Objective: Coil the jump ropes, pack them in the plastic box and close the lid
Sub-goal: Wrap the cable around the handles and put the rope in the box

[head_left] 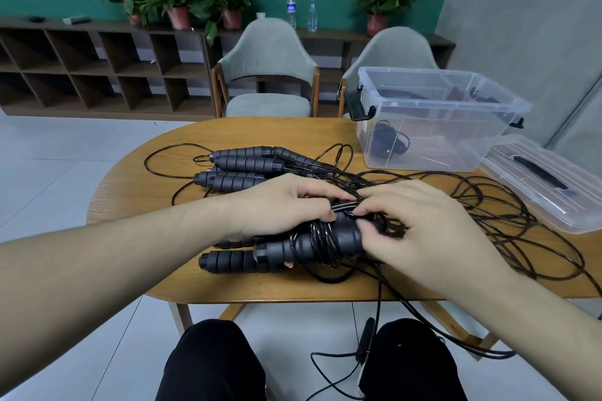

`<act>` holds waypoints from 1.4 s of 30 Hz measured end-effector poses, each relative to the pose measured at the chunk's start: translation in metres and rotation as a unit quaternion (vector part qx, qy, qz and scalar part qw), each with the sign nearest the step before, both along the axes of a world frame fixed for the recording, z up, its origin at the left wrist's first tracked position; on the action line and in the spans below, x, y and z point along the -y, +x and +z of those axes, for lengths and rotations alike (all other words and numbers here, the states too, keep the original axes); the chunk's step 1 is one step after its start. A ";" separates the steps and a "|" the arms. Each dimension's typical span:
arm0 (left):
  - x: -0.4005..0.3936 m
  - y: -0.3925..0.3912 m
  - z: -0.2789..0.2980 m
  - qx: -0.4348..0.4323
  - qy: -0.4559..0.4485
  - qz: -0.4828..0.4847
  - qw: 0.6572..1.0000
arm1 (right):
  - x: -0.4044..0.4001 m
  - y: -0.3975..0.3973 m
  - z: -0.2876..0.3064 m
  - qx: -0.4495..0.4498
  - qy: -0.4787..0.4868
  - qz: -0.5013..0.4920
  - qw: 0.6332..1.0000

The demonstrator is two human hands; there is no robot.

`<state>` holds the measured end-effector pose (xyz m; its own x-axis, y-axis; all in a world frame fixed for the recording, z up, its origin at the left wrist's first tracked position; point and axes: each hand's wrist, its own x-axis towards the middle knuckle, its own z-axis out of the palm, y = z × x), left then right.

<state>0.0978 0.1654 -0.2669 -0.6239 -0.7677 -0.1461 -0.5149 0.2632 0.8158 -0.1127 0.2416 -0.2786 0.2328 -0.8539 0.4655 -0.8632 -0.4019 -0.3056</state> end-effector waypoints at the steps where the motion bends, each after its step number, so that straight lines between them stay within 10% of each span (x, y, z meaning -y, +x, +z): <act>1: 0.000 -0.002 -0.001 0.001 -0.011 0.001 1.000 | -0.001 0.002 0.002 -0.016 0.033 -0.011 0.999; 13: -0.004 -0.027 -0.019 0.018 -0.124 0.121 0.985 | 0.020 0.010 -0.002 -0.076 0.035 -0.139 0.987; 21: -0.003 -0.028 -0.024 0.054 -0.169 0.150 0.973 | 0.024 0.001 -0.016 -0.115 -0.007 -0.101 0.988; 26: -0.010 -0.031 -0.020 0.105 -0.222 0.121 0.962 | 0.032 0.005 -0.019 0.074 0.039 -0.042 0.996; 33: -0.006 -0.026 -0.027 0.205 -0.332 0.082 0.917 | 0.023 0.014 -0.031 -0.026 -0.009 -0.048 0.998; 42: -0.016 -0.016 -0.026 0.045 -0.394 0.131 0.909 | 0.015 0.014 -0.023 0.061 -0.090 -0.027 0.994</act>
